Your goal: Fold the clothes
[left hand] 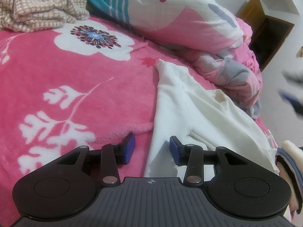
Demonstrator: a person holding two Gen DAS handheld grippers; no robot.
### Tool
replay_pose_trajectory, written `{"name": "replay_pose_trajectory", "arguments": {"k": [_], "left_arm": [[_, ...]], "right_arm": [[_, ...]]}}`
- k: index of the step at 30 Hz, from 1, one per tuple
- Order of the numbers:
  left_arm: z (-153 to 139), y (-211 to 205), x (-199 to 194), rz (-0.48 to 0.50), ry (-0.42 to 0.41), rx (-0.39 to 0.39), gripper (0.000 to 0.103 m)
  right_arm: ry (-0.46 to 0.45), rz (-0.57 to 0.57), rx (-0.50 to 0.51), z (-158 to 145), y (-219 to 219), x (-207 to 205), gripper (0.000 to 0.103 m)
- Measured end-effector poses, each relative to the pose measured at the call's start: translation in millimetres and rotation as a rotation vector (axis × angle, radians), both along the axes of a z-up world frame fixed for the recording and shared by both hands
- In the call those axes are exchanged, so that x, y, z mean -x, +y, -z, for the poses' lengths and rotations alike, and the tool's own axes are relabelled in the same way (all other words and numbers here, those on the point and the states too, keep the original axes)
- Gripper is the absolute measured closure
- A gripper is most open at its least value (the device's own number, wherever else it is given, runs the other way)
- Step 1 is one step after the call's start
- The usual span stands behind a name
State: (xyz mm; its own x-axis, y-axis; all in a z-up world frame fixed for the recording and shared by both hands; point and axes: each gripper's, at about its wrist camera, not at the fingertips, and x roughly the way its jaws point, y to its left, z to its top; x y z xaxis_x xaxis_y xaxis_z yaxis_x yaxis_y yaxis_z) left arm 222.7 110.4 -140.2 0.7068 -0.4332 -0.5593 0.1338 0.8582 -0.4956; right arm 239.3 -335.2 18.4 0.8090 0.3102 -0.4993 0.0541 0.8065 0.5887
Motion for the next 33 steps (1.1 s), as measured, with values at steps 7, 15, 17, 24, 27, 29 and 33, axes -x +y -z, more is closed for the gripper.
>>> {"name": "replay_pose_trajectory", "arguments": {"k": [7, 15, 17, 24, 27, 29, 33], "left_arm": [[-0.3, 3.0, 0.5, -0.007, 0.006, 0.018, 0.062], [0.2, 6.0, -0.3, -0.007, 0.008, 0.037, 0.062], [-0.2, 4.8, -0.4, -0.006, 0.007, 0.029, 0.062], [-1.0, 4.0, 0.2, -0.003, 0.006, 0.014, 0.062], [-4.1, 3.1, 2.8, -0.017, 0.003, -0.003, 0.062], [-8.5, 1.8, 7.1, -0.038, -0.017, -0.033, 0.061], [-25.6, -2.0, 25.7, -0.048, -0.152, -0.110, 0.058]], "right_arm": [[0.206, 0.343, -0.165, 64.3, -108.2, 127.8, 0.050], [0.300, 0.378, -0.333, 117.5, -120.2, 125.4, 0.050], [0.313, 0.369, -0.331, 122.9, -112.6, 117.0, 0.050], [0.271, 0.375, -0.276, 124.8, -96.6, 96.6, 0.096], [0.161, 0.324, -0.195, 88.8, -71.8, 90.2, 0.096], [0.066, 0.260, -0.150, 53.3, -48.4, 79.9, 0.096], [-0.103, 0.070, -0.056, -25.9, 20.0, 32.6, 0.097]]}}
